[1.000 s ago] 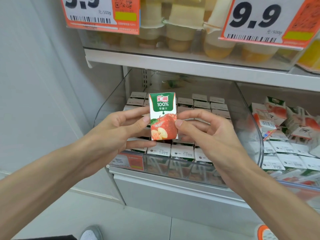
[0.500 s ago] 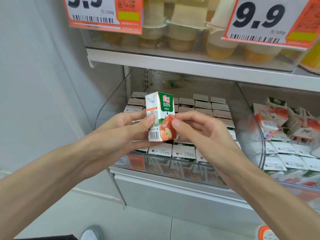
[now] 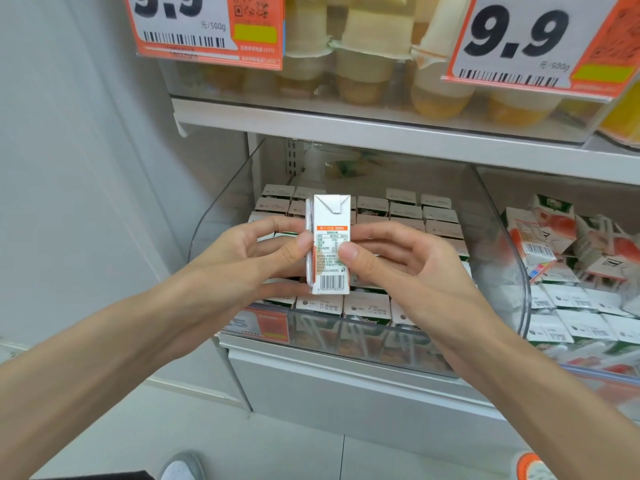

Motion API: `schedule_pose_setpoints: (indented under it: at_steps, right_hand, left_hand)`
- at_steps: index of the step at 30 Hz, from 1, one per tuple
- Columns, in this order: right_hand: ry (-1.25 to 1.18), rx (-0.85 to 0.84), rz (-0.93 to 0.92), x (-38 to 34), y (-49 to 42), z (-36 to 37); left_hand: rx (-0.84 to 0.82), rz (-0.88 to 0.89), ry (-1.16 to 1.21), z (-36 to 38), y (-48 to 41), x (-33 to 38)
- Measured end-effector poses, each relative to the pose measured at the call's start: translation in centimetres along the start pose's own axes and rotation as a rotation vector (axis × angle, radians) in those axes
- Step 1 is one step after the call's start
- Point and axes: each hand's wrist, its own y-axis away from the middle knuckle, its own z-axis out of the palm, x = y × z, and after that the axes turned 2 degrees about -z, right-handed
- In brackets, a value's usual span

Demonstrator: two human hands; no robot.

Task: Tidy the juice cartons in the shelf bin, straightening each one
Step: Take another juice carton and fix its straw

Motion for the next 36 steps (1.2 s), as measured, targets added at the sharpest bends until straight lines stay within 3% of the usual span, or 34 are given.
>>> schedule_pose_setpoints:
  at_steps: [10,18,24,32,36]
  right_hand:
    - [0.147,-0.034,-0.063,0.5,-0.2,0.2]
    - [-0.003,0.037,0.03,-0.1,-0.2,0.1]
    - [0.002,0.055,0.053,-0.7,-0.1,0.2]
    - [-0.053,0.029,0.088,-0.3,-0.5,0.4]
    - [0.034,-0.033,0.072,0.0,-0.2,0.2]
  left_hand:
    - [0.023,0.086,-0.021,0.3,0.2,0.0]
    - [0.09,0.038,-0.055,-0.2,0.1,-0.1]
    - [0.049,0.021,-0.064,0.3,0.3,0.2]
    - [0.007,-0.007,0.044,0.6,0.3,0.4]
    - [0.029,-0.024,0.066,0.4,0.1,0.4]
